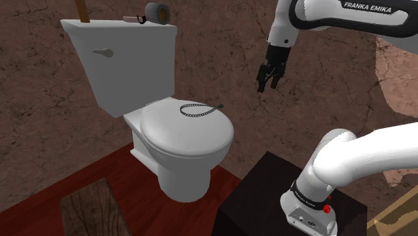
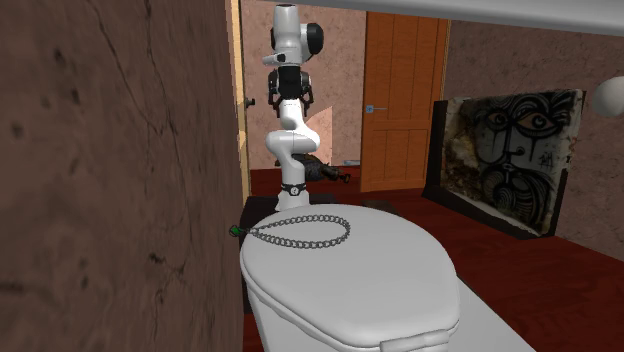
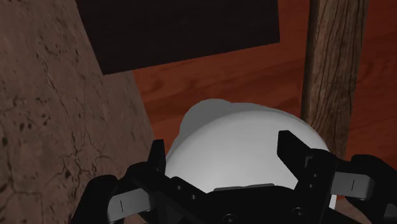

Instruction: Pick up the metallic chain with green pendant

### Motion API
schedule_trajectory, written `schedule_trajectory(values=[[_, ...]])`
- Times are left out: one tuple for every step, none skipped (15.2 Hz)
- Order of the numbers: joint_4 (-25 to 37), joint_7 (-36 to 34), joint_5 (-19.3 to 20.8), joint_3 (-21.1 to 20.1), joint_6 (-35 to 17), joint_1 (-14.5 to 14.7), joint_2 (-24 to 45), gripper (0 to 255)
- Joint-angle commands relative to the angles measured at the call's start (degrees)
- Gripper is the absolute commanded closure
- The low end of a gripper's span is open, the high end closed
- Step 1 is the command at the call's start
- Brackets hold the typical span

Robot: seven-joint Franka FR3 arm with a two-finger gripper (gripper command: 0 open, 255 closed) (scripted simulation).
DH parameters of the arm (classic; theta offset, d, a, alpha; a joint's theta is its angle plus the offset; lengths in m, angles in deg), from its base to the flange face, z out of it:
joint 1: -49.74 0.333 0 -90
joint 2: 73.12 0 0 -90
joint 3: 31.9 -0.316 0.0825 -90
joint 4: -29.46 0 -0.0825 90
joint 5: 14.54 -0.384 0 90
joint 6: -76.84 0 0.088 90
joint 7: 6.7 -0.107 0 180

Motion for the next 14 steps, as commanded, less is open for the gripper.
schedule_trajectory(values=[[0.00, 0.00, 0.00, 0.00, 0.00, 0.00, 0.00, 0], [-0.07, 2.10, 0.61, 1.03, -1.45, 0.27, 1.42, 0], [-0.05, 4.18, 1.17, 2.06, -2.89, 0.57, 2.91, 0], [0.07, 6.24, 1.68, 3.07, -4.31, 0.88, 4.49, 0], [0.28, 8.30, 2.12, 4.07, -5.73, 1.20, 6.14, 0], [0.59, 10.35, 2.49, 5.03, -7.12, 1.52, 7.87, 0], [0.99, 12.40, 2.79, 5.97, -8.49, 1.85, 9.66, 0], [1.48, 14.44, 3.02, 6.90, -9.83, 2.20, 11.52, 0], [2.06, 16.48, 3.18, 7.80, -11.13, 2.57, 13.43, 0], [2.72, 18.52, 3.26, 8.67, -12.40, 2.94, 15.40, 0], [3.48, 20.57, 3.26, 9.49, -13.62, 3.30, 17.43, 0], [4.32, 22.63, 3.17, 10.29, -14.80, 3.66, 19.50, 0], [5.24, 24.69, 3.00, 11.05, -15.93, 4.02, 21.61, 0], [6.25, 26.76, 2.74, 11.76, -16.99, 4.36, 23.77, 0]])
